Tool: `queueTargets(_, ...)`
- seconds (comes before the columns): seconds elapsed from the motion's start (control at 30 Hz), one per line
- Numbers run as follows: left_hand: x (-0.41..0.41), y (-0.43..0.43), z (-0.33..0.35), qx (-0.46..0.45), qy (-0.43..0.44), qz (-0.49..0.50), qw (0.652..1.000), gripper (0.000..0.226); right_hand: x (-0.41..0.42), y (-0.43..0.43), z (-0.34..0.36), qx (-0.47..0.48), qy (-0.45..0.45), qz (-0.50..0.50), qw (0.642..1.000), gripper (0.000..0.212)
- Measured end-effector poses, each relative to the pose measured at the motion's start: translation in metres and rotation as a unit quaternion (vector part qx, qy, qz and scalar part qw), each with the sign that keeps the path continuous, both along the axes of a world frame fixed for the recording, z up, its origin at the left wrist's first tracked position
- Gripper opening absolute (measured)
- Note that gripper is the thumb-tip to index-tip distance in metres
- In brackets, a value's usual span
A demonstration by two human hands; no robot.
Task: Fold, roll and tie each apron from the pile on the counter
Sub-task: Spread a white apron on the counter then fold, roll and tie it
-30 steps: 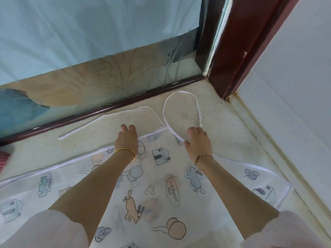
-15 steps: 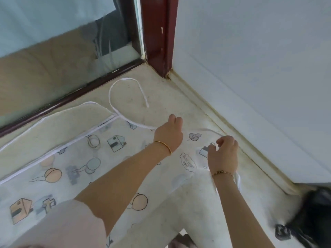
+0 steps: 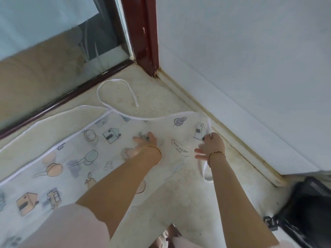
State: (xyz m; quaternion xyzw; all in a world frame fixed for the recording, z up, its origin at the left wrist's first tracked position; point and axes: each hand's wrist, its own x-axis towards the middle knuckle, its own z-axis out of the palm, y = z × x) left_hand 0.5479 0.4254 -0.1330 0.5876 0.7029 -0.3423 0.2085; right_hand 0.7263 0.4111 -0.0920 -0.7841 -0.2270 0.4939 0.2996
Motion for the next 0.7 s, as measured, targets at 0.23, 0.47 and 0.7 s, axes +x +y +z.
queueTargets(0.23, 0.003, -0.018, -0.004, -0.008, 0.04, 0.023, 0.999, 0.119, 0.017, 0.051, 0.02, 0.107, -0.322, 0.178, 0.924, 0.019)
queueTargets(0.47, -0.012, -0.031, -0.001, 0.012, 0.06, -0.016, 0.998, 0.125, 0.017, 0.067, 0.04, 0.231, -0.495, 0.203, 0.812, 0.019)
queueTargets(0.7, -0.002, -0.014, 0.006, 0.047, 0.069, -0.09, 0.992, 0.086, -0.009, 0.021, 0.031, 0.348, -0.322, 0.1, 0.875, 0.047)
